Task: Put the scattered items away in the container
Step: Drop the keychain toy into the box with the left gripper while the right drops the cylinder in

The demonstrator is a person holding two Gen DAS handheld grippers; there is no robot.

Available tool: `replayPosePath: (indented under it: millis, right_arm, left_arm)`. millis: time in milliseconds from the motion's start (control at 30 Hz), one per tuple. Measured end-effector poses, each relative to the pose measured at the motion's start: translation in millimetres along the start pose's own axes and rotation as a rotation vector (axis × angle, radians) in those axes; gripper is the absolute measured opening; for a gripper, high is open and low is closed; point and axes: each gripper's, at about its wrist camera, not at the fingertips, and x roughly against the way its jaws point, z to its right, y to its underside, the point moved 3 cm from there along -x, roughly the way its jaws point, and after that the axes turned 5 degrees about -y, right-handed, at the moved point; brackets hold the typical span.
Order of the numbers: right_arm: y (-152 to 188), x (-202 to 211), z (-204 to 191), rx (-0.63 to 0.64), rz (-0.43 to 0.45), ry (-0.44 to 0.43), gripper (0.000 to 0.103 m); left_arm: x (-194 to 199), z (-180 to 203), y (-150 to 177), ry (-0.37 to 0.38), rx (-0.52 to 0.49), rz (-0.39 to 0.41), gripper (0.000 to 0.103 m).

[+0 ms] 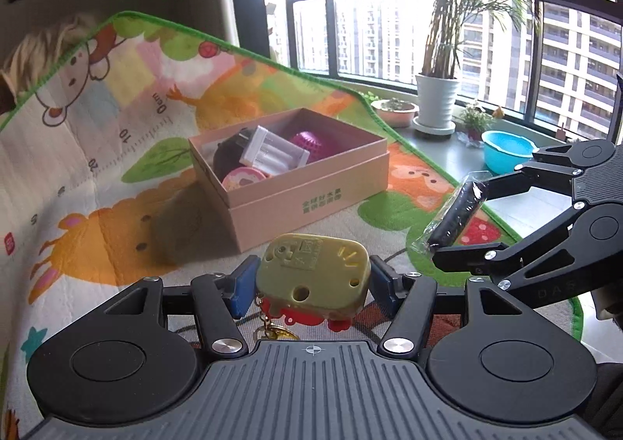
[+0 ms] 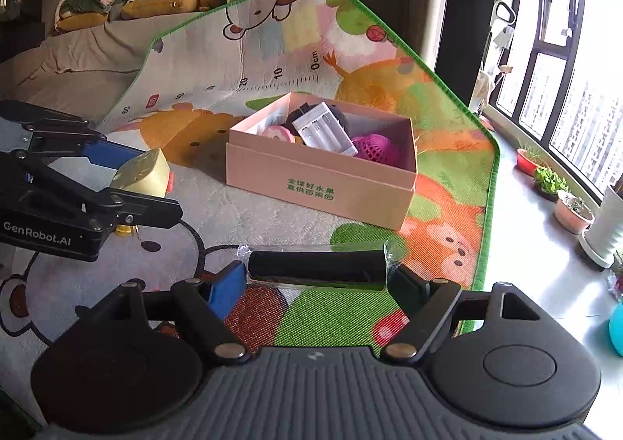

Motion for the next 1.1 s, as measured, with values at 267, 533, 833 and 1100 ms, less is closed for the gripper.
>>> replayPosePath:
  millis: [267, 533, 833, 1100]
  right_arm:
    - [-45.4, 25.3, 24.9, -0.045, 0.061, -0.025, 0.08]
    - [-113.5, -14.2, 74.0, -0.173, 0.144, -0.055, 0.08]
    - [-142.6, -100.9, 116.3, -0.343, 0.102, -0.126, 0.08]
    - [-122.3, -126.2, 132.7, -0.414, 0.056, -0.183, 0.093]
  left_arm:
    - [12.6, 2.6, -38.6, -0.003, -0.003, 0.116, 0.065]
    - [-52.5, -6.6, -86.5, -0.022, -0.009, 0.179, 0.065]
    - [-151.7, -12.5, -107.0, -0.001, -0.019, 0.176, 0.068]
    - [-129.9, -25.5, -80.9, -0.035, -0.075, 0.174, 0.096]
